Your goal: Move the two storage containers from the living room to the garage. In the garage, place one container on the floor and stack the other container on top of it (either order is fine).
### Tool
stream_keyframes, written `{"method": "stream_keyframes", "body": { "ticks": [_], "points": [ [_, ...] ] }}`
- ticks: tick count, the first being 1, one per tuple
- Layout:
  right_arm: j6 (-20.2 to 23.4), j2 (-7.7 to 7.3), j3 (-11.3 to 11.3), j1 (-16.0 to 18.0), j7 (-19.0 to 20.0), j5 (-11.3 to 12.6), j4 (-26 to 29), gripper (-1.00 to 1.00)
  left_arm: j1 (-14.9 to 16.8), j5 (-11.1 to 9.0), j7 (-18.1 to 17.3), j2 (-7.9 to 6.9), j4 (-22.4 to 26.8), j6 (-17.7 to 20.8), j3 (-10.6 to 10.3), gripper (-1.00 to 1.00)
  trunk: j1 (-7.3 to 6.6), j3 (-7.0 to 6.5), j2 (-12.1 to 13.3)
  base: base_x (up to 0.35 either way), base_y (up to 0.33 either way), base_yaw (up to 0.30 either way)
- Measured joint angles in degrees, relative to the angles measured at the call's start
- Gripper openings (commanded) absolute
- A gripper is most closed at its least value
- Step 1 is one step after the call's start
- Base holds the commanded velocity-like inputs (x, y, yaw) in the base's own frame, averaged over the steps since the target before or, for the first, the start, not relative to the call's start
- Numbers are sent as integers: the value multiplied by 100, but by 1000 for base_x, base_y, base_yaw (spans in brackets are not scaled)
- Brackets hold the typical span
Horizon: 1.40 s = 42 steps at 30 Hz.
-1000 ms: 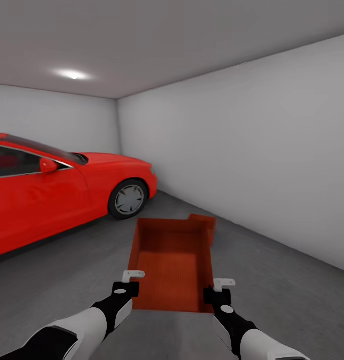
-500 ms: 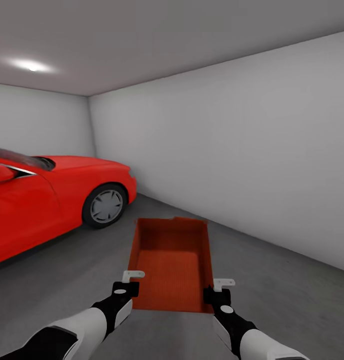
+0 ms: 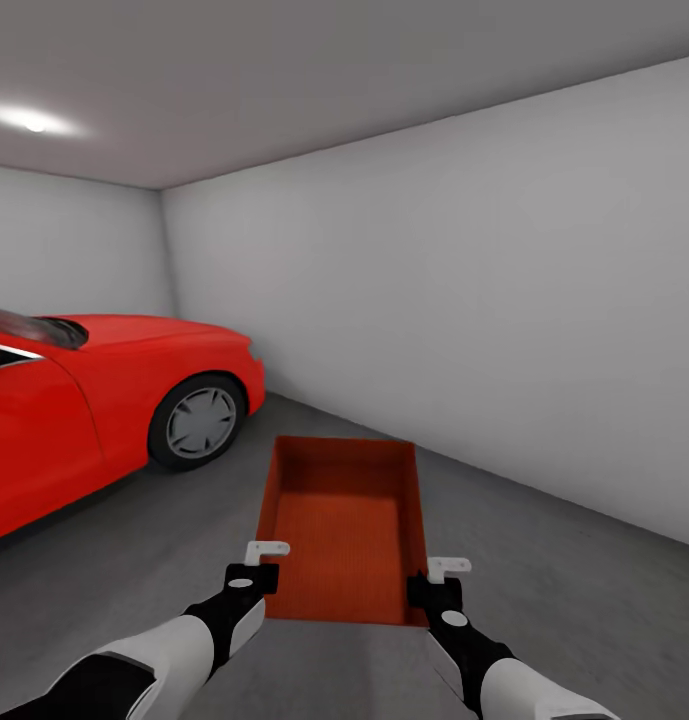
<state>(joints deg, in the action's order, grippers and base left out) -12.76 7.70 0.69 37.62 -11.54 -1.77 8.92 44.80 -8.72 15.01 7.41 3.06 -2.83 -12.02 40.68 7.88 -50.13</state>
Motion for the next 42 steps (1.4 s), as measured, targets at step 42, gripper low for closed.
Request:
{"method": "stream_keyframes", "body": {
  "ticks": [42],
  "points": [
    [0, -3, -1, -1, 2, 0, 2, -100, 1, 1, 1, 3, -1, 0, 0, -100, 0, 0, 0, 321, 142, -176]
  ]
}}
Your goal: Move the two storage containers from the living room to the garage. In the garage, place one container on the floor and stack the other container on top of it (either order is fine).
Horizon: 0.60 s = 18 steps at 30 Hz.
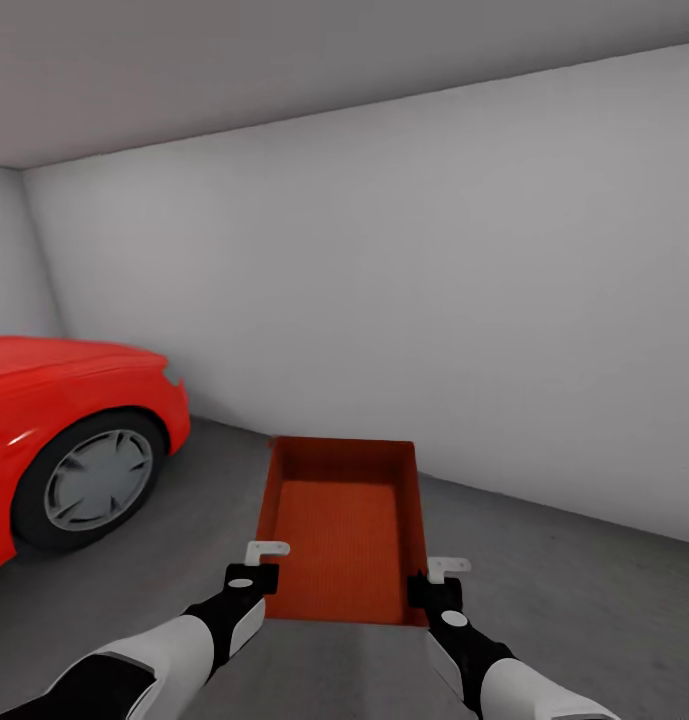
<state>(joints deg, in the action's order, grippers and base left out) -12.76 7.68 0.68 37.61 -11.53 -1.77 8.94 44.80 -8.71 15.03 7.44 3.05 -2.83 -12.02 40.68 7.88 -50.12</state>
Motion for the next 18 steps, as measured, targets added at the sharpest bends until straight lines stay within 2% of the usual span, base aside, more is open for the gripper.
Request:
{"method": "stream_keyframes", "body": {
  "ticks": [5, 18],
  "points": [
    [-4, 1, -1, 1, 0, 1, -4, -100, -1, 0, -1, -2, 1, 0, -2, -100, 0, 0, 0, 322, 142, -118],
    [0, 3, 1, 1, -1, 0, -2, -100, -1, -1, -1, -3, 1, 0, -1, -100, 0, 0, 0, 322, 150, -5]
  ]
}}
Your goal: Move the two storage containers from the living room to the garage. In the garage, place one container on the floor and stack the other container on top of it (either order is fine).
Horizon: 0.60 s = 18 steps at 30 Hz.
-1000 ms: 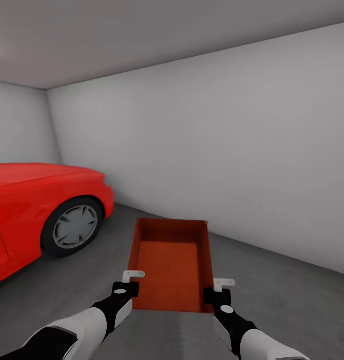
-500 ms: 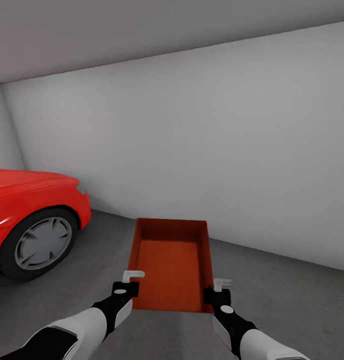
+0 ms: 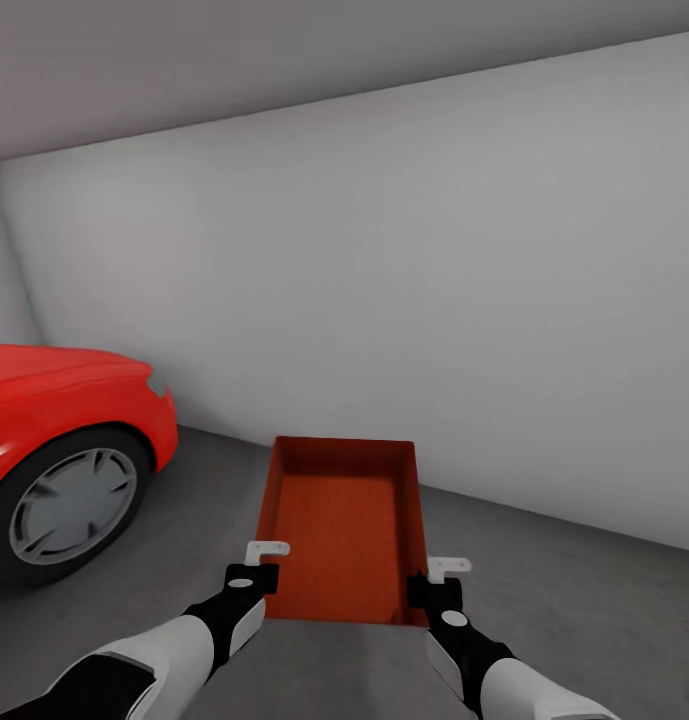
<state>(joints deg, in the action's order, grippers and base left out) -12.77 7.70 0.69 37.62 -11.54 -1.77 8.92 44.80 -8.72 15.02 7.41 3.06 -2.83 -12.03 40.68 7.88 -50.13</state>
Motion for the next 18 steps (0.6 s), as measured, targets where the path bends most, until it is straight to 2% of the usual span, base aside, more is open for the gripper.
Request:
{"method": "stream_keyframes", "body": {
  "ticks": [18],
  "points": [
    [4, -1, 0, 0, 1, -1, -5, -100, 0, 0, 0, 1, -8, 0, 3, -100, 0, 0, 0, 322, 136, 0]
  ]
}}
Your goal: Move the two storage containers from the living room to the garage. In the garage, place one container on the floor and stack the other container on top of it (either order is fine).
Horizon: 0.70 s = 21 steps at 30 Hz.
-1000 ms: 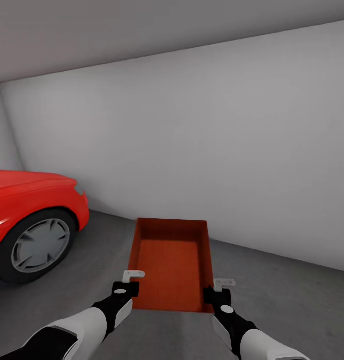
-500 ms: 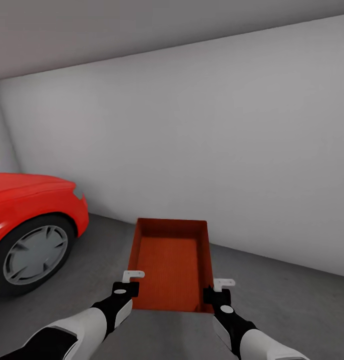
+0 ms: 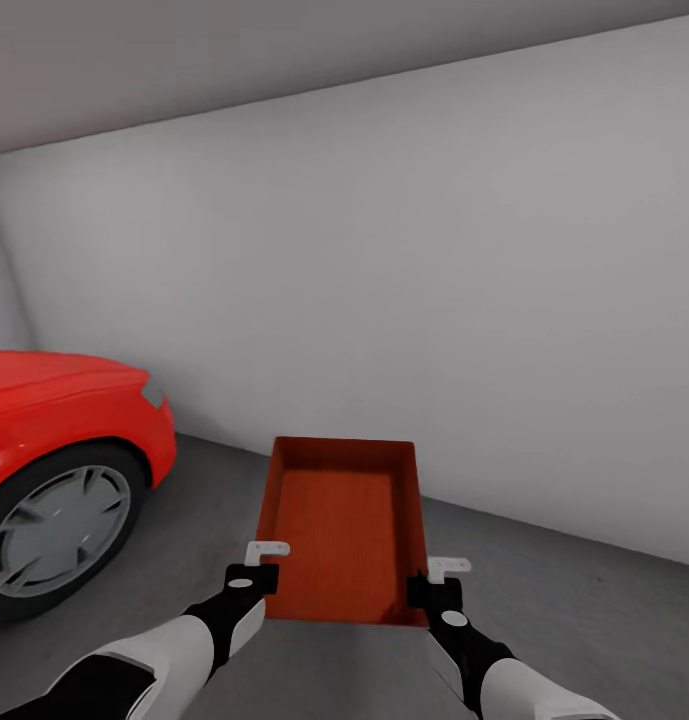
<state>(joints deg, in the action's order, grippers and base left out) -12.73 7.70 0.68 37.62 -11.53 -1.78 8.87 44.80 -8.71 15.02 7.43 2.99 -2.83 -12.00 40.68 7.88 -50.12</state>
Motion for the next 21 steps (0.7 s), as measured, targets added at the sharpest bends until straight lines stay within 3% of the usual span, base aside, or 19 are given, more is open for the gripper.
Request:
{"method": "stream_keyframes", "body": {
  "ticks": [21],
  "points": [
    [-1, 1, 1, 0, -2, 0, -1, -100, 0, 0, -2, -1, 0, 0, 0, -100, 0, 0, 0, 321, 74, 0]
  ]
}}
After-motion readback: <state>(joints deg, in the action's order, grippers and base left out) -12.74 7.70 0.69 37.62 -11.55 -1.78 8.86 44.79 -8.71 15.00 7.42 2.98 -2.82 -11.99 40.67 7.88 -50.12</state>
